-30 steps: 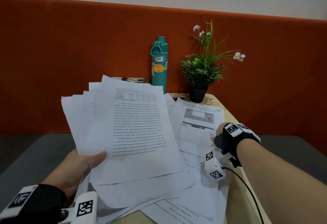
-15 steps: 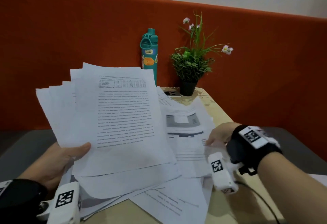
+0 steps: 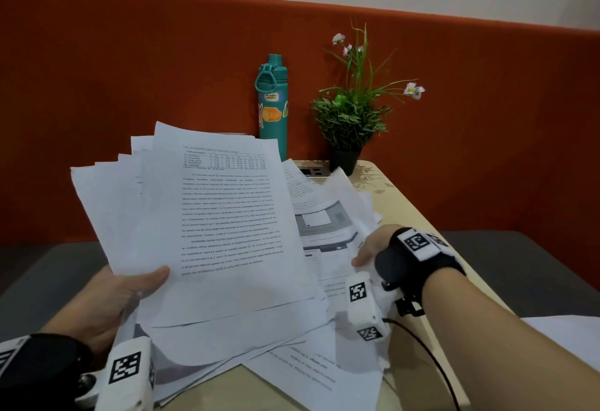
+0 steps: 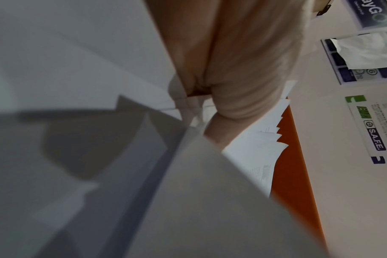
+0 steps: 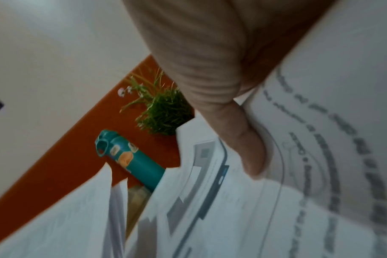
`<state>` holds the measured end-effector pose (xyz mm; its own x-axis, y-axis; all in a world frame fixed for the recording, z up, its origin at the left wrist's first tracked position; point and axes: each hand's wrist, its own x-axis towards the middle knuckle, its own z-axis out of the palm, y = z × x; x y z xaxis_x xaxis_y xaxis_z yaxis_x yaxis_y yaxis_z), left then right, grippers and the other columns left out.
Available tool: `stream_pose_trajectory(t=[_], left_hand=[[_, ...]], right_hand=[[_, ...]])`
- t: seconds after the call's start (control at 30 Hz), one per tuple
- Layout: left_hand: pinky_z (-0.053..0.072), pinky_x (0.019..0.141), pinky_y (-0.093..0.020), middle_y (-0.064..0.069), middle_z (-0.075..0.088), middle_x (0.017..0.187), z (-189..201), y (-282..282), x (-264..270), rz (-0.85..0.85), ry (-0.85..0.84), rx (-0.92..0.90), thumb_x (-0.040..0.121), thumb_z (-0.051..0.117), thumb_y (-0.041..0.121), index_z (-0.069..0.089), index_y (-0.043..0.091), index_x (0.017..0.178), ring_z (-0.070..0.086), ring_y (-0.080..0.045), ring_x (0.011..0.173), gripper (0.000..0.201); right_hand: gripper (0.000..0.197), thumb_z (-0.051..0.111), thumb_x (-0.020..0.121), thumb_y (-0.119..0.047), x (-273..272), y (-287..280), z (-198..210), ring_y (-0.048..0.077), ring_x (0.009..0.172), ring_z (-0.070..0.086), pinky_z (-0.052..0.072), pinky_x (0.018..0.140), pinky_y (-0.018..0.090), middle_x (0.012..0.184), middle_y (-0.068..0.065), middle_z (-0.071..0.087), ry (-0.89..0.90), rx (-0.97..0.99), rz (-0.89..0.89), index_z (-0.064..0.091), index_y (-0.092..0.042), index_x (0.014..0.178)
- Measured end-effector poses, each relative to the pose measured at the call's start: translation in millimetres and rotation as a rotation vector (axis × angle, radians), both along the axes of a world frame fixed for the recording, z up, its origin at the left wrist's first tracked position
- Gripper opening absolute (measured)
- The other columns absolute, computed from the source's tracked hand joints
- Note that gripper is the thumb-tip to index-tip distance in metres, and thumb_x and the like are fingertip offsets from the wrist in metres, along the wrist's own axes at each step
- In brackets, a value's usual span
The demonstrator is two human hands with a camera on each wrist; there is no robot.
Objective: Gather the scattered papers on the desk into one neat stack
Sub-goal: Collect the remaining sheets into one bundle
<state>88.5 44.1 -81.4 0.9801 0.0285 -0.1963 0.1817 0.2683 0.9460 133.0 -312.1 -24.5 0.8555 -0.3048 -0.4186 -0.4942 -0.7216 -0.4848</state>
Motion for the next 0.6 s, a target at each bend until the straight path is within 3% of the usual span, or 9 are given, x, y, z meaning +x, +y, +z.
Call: stream_pose_trajectory(t=[0.07, 0.17, 0.23, 0.3, 0.4, 0.47, 0.53, 0.6], left_hand=[[0.062, 0.069, -0.041, -0.020, 0.073, 0.112, 0.0, 0.5, -0.9, -0.005, -0.001, -0.010, 0.080, 0.056, -0.005, 0.063, 0.005, 0.122, 0.074, -0.034, 0.090, 0.043], [0.060, 0.075, -0.045, -0.021, 0.072, 0.115, 1.8, -0.6, -2.3, -0.026, 0.013, -0.019, 0.077, 0.057, -0.002, 0.062, 0.004, 0.124, 0.071, -0.038, 0.098, 0.048], [0.058, 0.082, -0.050, -0.022, 0.071, 0.116, 4.0, -3.0, -0.4, -0.013, 0.034, -0.006, 0.080, 0.056, -0.005, 0.062, 0.002, 0.122, 0.069, -0.043, 0.101, 0.043], [0.050, 0.093, -0.051, -0.025, 0.068, 0.119, 4.6, -4.8, 2.7, 0.020, 0.070, 0.009, 0.087, 0.053, -0.008, 0.061, -0.002, 0.122, 0.065, -0.043, 0.107, 0.037], [0.049, 0.093, -0.048, -0.026, 0.068, 0.118, 5.5, -9.9, 6.5, 0.034, 0.120, 0.044, 0.089, 0.053, -0.008, 0.061, -0.004, 0.122, 0.065, -0.042, 0.106, 0.034], [0.049, 0.094, -0.049, -0.023, 0.069, 0.119, 4.9, -12.0, 10.4, 0.030, 0.126, 0.064, 0.089, 0.054, -0.007, 0.058, -0.001, 0.128, 0.066, -0.041, 0.106, 0.039], [0.048, 0.097, -0.051, -0.020, 0.068, 0.122, 6.6, -13.8, 11.5, 0.025, 0.115, 0.069, 0.090, 0.055, -0.004, 0.053, 0.006, 0.135, 0.065, -0.042, 0.109, 0.045], [0.049, 0.097, -0.050, -0.017, 0.068, 0.124, 8.0, -15.4, 12.0, -0.001, 0.089, 0.078, 0.092, 0.054, -0.002, 0.050, 0.008, 0.138, 0.065, -0.040, 0.110, 0.047]], right_hand=[[0.021, 0.074, 0.075, -0.022, -0.7, -4.9, 3.4, 0.034, 0.104, 0.061, 0.051, 0.092, 0.044, 0.098, 0.011, 0.066, -0.022, 0.097, -0.064, 0.065, -0.007, 0.086], [0.016, 0.074, 0.078, -0.009, -1.0, -12.1, 14.2, 0.037, 0.109, 0.061, 0.048, 0.097, 0.049, 0.102, 0.017, 0.066, -0.001, 0.232, -0.145, 0.060, -0.009, 0.071], [0.018, 0.078, 0.073, -0.008, 6.0, -20.8, 27.4, 0.038, 0.105, 0.063, 0.050, 0.094, 0.051, 0.106, 0.021, 0.067, -0.119, 0.227, -0.165, 0.065, -0.003, 0.085], [0.037, 0.081, 0.068, -0.006, 5.6, -21.4, 55.6, 0.037, 0.098, 0.066, 0.052, 0.089, 0.051, 0.107, 0.022, 0.068, -0.342, 0.186, -0.140, 0.066, 0.000, 0.101], [0.022, 0.075, 0.072, 0.000, -5.3, -10.3, 110.4, 0.027, 0.081, 0.066, 0.054, 0.078, 0.036, 0.094, 0.013, 0.069, -0.656, 0.222, 0.006, 0.065, -0.012, 0.089], [0.023, 0.072, 0.076, 0.001, -16.7, 0.7, 141.7, 0.021, 0.071, 0.063, 0.054, 0.065, 0.029, 0.088, 0.006, 0.067, -0.793, 0.296, 0.136, 0.064, -0.011, 0.095], [0.030, 0.072, 0.076, -0.001, -17.0, 6.3, 158.7, 0.020, 0.075, 0.068, 0.058, 0.067, 0.031, 0.093, 0.006, 0.071, -0.819, 0.474, 0.172, 0.065, -0.008, 0.105], [0.031, 0.072, 0.076, -0.001, -3.0, 10.2, 153.6, 0.026, 0.078, 0.073, 0.059, 0.072, 0.039, 0.098, 0.013, 0.073, -0.718, 0.562, 0.146, 0.066, -0.004, 0.107]])
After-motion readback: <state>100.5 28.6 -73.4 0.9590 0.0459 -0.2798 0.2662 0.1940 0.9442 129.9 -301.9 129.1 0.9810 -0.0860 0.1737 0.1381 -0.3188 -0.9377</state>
